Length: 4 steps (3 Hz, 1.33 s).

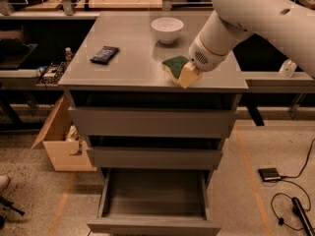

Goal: Place sponge into bottom drawer

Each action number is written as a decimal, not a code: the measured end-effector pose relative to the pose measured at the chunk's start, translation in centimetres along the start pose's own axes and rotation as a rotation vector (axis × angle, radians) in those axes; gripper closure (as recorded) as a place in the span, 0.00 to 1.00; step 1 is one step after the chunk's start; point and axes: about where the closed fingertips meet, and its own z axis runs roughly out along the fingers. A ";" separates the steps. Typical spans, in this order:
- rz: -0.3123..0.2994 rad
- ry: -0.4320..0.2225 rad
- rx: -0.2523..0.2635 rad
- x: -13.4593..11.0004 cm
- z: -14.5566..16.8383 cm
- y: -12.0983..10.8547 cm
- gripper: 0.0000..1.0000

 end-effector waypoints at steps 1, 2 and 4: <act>-0.076 0.029 -0.013 2.6 -0.2 2.7 1.00; -0.104 0.065 -0.042 7.0 0.4 5.2 1.00; -0.062 0.183 -0.054 14.8 6.5 7.5 1.00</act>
Offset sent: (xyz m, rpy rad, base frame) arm -0.1222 -0.0412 -0.0742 -0.0905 0.0865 0.1380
